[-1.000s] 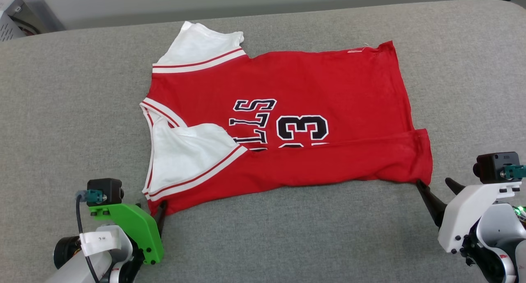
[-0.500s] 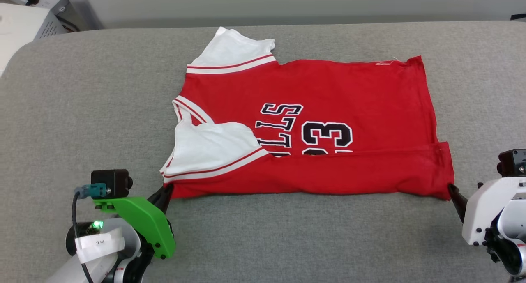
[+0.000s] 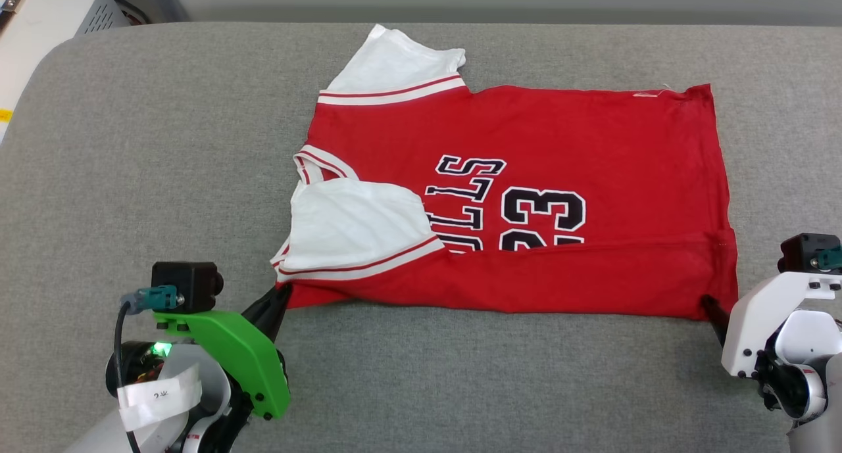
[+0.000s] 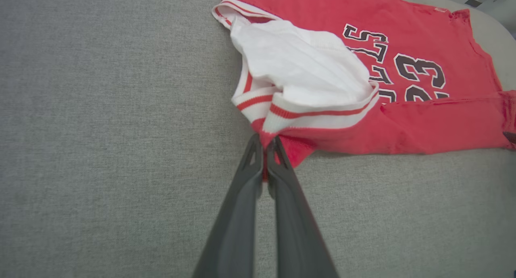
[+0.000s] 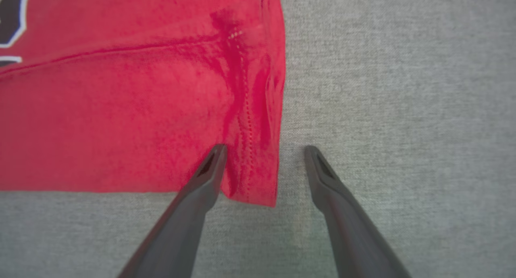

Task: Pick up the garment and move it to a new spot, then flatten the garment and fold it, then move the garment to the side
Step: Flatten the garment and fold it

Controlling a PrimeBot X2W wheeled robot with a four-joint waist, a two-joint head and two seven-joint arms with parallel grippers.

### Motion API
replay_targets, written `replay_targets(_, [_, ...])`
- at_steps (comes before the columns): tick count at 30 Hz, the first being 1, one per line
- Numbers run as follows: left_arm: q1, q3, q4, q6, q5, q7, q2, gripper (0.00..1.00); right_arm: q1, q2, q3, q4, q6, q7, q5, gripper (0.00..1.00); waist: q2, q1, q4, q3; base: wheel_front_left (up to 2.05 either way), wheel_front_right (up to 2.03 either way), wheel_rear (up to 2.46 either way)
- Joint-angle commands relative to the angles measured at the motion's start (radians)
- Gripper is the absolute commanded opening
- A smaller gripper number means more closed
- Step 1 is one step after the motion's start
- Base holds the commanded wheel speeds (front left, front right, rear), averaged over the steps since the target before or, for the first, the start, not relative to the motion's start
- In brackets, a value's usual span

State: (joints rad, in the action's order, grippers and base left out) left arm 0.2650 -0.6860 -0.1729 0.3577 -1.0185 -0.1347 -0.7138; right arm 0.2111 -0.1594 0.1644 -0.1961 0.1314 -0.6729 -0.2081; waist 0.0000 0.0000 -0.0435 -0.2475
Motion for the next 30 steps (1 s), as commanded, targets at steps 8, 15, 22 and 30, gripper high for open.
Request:
replay_targets(8, [-0.008, -0.005, 0.025, -0.008, 0.007, -0.019, -0.021, 0.0, 0.018, 0.003, -0.031, -0.097, -0.001, 0.025, -0.046, 0.0, 0.0, 0.0, 0.014, -0.01, 0.0, 0.0, 0.0])
replay_targets(15, [-0.033, -0.015, 0.068, -0.026, -0.01, -0.027, -0.03, 0.0, 0.008, -0.039, -0.019, -0.098, -0.001, 0.053, -0.057, 0.0, 0.0, 0.0, 0.022, 0.041, 0.0, 0.0, 0.0])
replay_targets(22, [-0.093, -0.038, 0.091, -0.036, -0.041, -0.05, -0.041, 0.0, -0.062, -0.095, -0.004, -0.033, -0.001, -0.002, -0.097, 0.0, 0.0, 0.0, 0.026, 0.113, 0.0, 0.0, 0.0])
replay_targets(30, [-0.181, -0.077, 0.07, -0.035, -0.064, -0.07, -0.052, 0.0, -0.209, -0.109, 0.034, 0.106, -0.001, -0.108, -0.142, 0.0, 0.0, 0.0, 0.022, 0.162, 0.0, 0.0, 0.0])
